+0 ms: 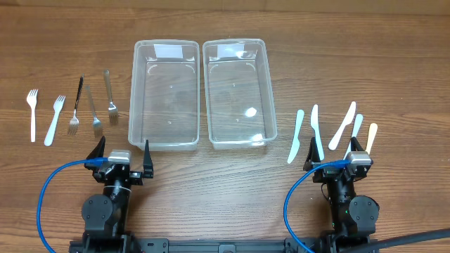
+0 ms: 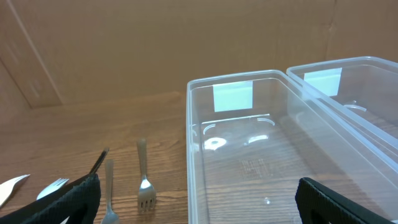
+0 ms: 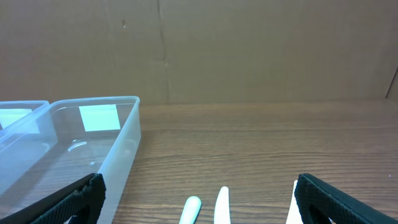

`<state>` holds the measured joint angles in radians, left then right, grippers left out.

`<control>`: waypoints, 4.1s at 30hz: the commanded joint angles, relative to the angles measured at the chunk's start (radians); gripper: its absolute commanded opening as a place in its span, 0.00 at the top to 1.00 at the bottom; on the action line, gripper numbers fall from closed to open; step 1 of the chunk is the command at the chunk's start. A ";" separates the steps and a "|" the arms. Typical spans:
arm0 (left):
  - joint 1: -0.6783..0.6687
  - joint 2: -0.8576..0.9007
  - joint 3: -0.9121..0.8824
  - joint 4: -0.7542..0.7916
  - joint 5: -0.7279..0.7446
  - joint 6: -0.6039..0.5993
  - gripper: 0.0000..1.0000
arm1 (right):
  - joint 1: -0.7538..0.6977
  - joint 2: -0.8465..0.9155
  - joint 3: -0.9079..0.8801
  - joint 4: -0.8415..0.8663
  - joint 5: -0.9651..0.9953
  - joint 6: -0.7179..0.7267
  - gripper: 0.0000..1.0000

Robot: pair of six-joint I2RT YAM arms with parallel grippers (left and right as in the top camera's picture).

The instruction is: Pack container

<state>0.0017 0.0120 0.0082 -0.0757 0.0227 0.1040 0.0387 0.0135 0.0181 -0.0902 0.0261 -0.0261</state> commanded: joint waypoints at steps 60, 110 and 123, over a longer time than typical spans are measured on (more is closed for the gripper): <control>0.005 0.753 1.029 -0.903 0.005 -0.232 0.00 | -0.006 1.291 1.268 -0.989 -0.212 0.240 0.00; 0.005 0.793 1.033 -0.919 0.005 -0.240 0.00 | 0.078 2.011 1.291 -0.765 -0.049 0.333 0.28; 0.005 0.793 1.033 -0.919 0.005 -0.240 0.00 | 0.078 2.011 1.291 -0.768 0.000 0.333 0.62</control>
<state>0.0017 0.8082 1.0145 -0.9966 0.0158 -0.1249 0.1169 1.9896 1.3025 -0.8619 0.0116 0.3073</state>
